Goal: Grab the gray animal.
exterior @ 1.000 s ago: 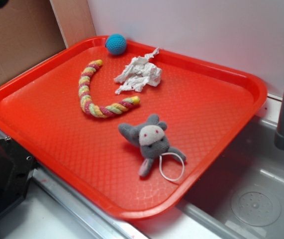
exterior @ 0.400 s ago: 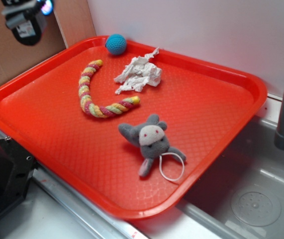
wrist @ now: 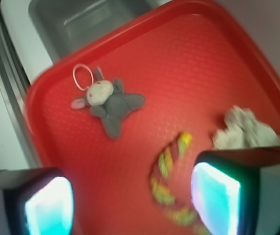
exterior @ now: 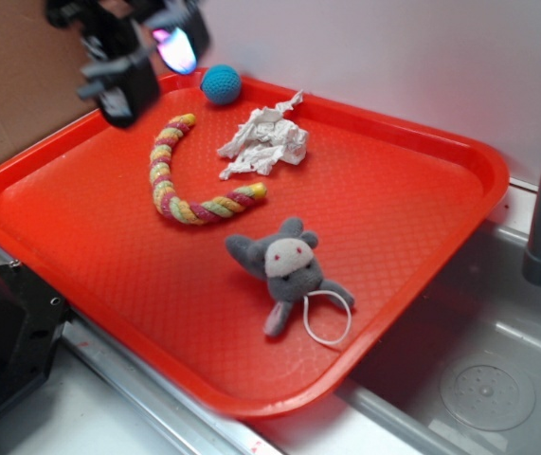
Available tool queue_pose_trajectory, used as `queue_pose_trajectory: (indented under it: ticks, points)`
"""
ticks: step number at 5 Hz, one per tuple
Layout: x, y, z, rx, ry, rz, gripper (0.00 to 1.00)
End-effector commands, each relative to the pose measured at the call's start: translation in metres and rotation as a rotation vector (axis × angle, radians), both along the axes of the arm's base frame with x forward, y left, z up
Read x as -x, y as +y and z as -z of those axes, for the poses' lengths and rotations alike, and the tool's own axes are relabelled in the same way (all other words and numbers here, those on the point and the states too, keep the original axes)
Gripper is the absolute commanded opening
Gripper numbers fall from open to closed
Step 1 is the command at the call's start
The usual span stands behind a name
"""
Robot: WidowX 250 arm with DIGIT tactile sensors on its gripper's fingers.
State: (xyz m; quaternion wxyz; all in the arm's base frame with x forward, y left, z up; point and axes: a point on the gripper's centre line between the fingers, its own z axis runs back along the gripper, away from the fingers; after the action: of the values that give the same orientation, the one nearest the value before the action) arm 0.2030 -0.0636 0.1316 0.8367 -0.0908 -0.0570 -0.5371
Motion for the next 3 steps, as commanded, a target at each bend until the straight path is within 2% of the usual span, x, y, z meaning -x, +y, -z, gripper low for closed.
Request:
queue_pose_trajectory:
  ticks: [1, 2, 3]
  points:
    - [-0.005, -0.043, 0.038, -0.042, -0.072, 0.256, 1.00]
    - [0.007, -0.057, 0.058, -0.040, -0.039, 0.306, 1.00]
    - [0.013, -0.069, 0.077, -0.060, -0.014, 0.342, 1.00]
